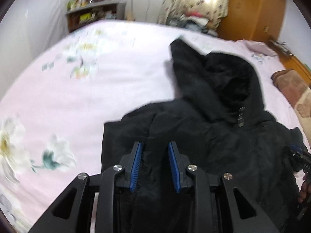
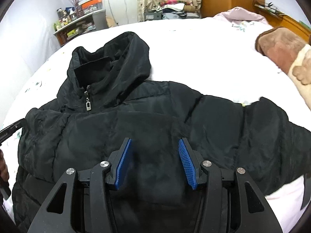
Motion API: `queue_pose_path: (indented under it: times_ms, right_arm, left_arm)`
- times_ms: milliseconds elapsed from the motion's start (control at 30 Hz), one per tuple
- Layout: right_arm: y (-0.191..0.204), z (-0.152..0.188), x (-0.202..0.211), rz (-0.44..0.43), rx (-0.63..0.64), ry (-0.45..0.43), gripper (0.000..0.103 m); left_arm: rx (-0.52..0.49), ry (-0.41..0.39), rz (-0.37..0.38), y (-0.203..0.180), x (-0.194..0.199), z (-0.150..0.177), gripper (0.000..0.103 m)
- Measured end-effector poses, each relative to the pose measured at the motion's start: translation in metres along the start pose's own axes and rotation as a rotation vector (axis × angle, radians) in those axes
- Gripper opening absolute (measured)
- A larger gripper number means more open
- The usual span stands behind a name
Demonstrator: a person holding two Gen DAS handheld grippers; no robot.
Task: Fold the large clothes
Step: 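Open the left tool to release the sleeve and withdraw it, then move the right tool toward the other outstretched sleeve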
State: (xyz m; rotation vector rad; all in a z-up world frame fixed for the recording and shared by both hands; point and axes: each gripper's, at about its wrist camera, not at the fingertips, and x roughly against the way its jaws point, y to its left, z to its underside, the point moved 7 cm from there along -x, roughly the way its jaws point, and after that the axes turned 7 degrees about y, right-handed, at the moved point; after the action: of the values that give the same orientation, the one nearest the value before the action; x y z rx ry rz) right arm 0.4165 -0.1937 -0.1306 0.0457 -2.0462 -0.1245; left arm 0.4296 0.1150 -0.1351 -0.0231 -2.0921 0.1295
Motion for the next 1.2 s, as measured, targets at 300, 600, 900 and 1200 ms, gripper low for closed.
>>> queue_pose_path:
  times_ms: [300, 600, 900, 1200]
  right_arm:
    - [-0.006, 0.017, 0.007, 0.014, -0.017, 0.033, 0.051]
    - [0.002, 0.085, 0.11, 0.014, -0.046, -0.051, 0.051]
    - [0.014, 0.144, 0.179, 0.038, -0.039, -0.083, 0.051]
    - [0.031, 0.183, 0.238, 0.029, -0.009, -0.114, 0.051]
  left_arm:
    - [-0.025, 0.015, -0.009, -0.01, 0.033, 0.017, 0.031]
    - [-0.067, -0.065, 0.039, -0.04, 0.131, 0.085, 0.031]
    - [-0.111, -0.074, 0.075, -0.068, 0.188, 0.151, 0.031]
    - [-0.125, -0.089, 0.097, -0.084, 0.249, 0.186, 0.031]
